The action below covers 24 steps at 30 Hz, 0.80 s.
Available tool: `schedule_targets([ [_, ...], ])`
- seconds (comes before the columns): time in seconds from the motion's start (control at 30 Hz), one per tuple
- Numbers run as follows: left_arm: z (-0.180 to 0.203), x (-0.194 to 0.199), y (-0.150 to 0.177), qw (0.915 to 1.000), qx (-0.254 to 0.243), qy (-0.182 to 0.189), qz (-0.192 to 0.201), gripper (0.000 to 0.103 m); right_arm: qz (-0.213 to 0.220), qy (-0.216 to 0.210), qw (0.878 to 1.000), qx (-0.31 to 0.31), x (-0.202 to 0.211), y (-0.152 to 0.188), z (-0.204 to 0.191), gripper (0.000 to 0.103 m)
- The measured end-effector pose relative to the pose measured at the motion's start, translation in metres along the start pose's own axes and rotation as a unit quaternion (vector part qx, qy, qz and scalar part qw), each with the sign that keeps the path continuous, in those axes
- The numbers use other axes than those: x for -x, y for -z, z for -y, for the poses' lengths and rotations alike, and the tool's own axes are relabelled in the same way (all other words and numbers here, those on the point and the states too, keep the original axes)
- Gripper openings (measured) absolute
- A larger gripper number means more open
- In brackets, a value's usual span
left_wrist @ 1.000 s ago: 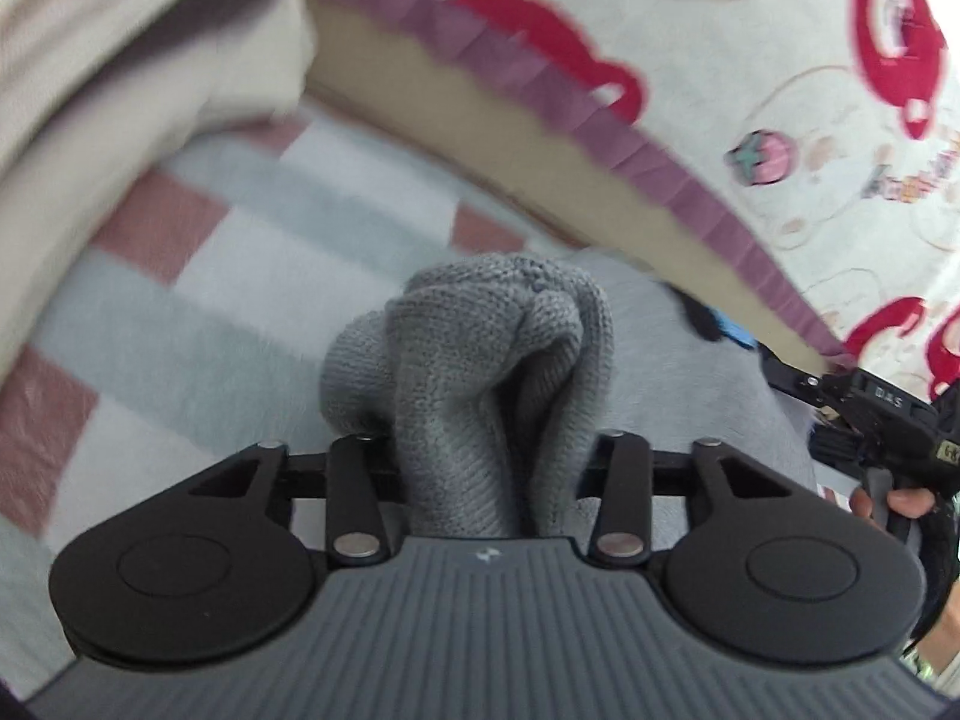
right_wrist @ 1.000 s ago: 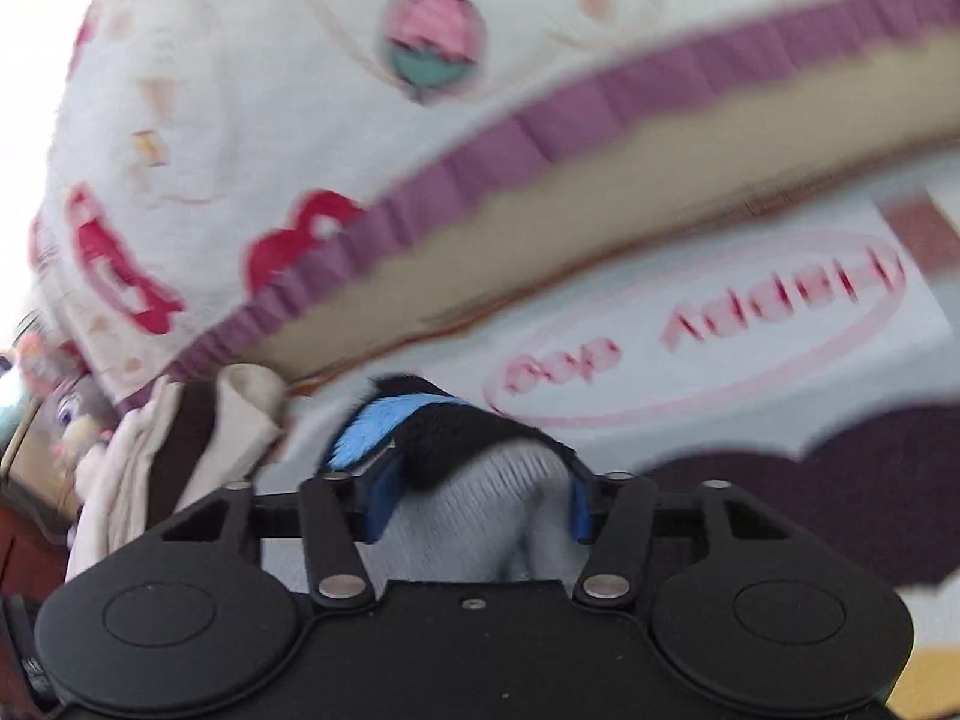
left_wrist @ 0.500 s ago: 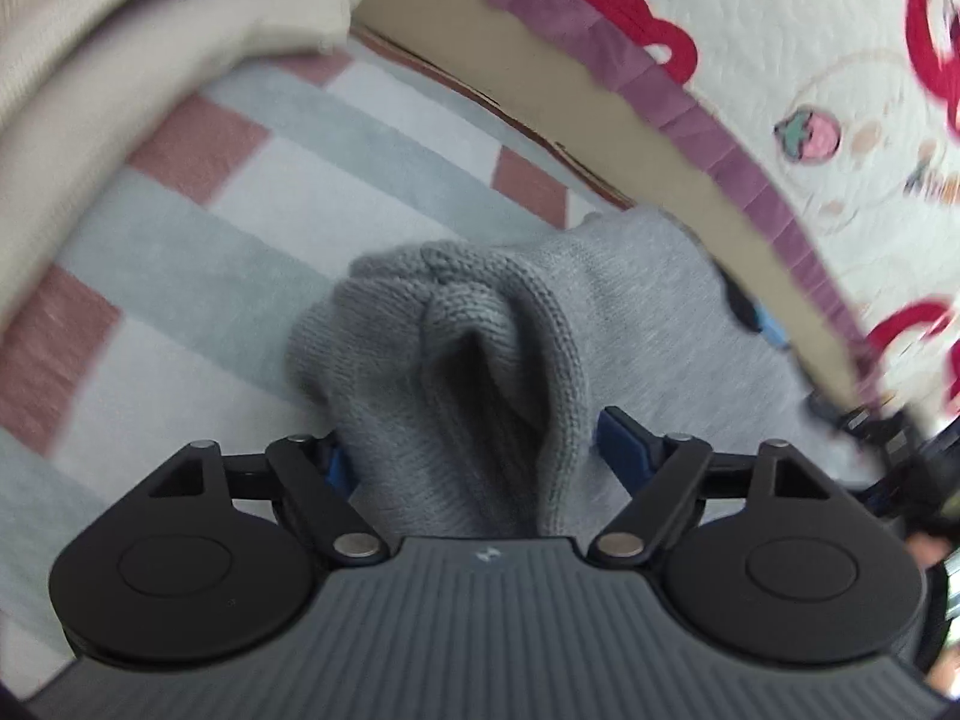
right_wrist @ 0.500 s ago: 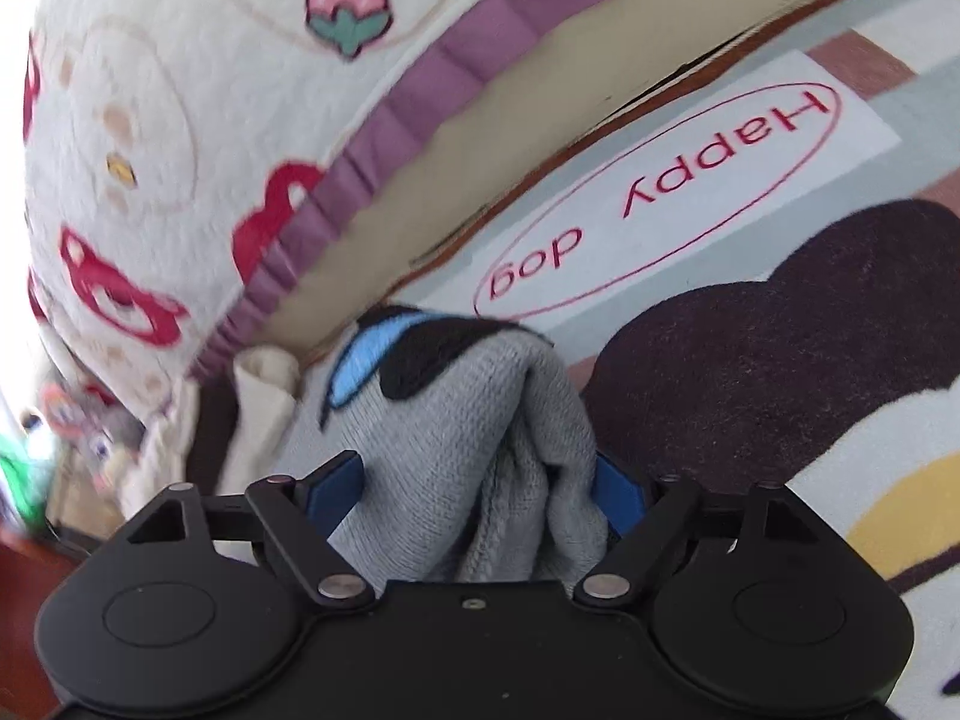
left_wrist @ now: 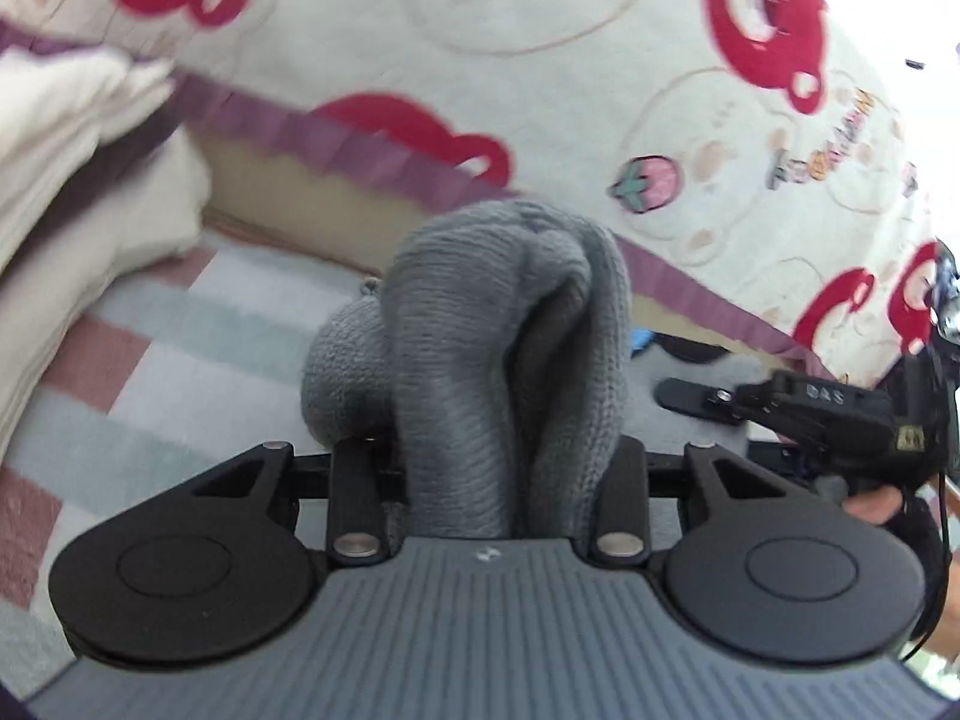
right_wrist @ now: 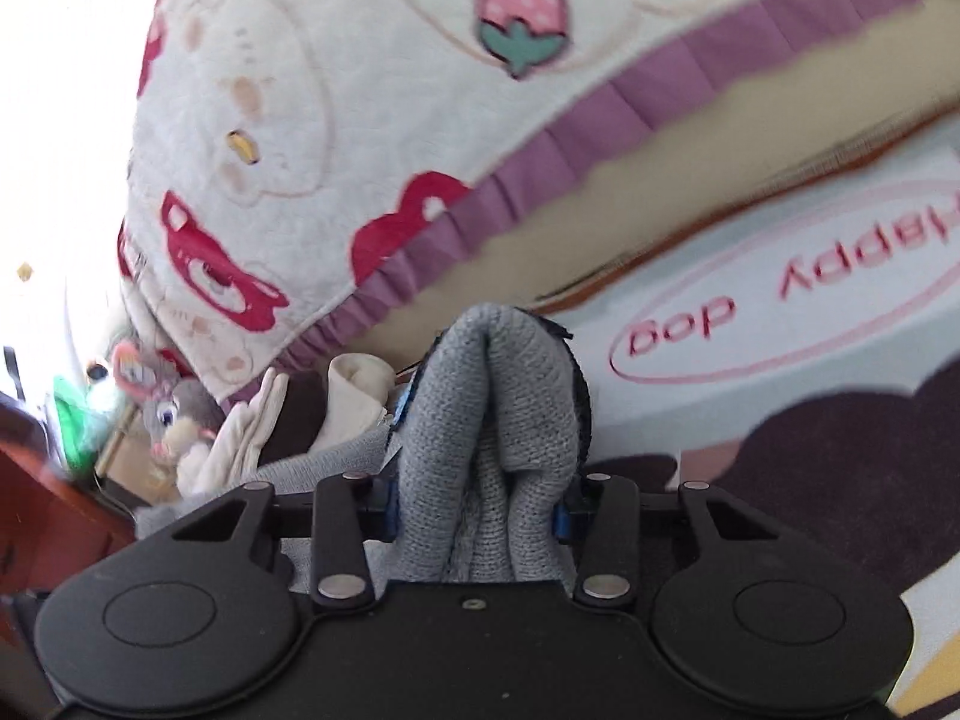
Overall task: Fold clothes
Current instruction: 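Lift the folded sweater with both grippers and carry it toward the cream clothes stack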
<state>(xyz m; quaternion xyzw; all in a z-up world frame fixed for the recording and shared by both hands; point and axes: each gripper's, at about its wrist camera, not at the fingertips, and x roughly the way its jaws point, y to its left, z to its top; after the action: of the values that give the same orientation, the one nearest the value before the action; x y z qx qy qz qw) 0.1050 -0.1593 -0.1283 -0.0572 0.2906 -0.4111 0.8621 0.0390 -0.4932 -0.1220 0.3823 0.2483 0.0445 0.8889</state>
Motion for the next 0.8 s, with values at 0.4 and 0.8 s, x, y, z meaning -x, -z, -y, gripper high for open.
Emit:
schedule_targets([
  [0.4,0.021,-0.015,0.009,0.9972,-0.037,-0.038,-0.053,0.042,-0.004,0.057,0.987,-0.149,0.004,0.019,0.059,0.078],
  [0.8,-0.072,-0.045,0.038,0.9725,0.2,0.014,-0.119,0.052,-0.04,0.085,0.993,-0.076,-0.035,0.028,0.033,0.09],
])
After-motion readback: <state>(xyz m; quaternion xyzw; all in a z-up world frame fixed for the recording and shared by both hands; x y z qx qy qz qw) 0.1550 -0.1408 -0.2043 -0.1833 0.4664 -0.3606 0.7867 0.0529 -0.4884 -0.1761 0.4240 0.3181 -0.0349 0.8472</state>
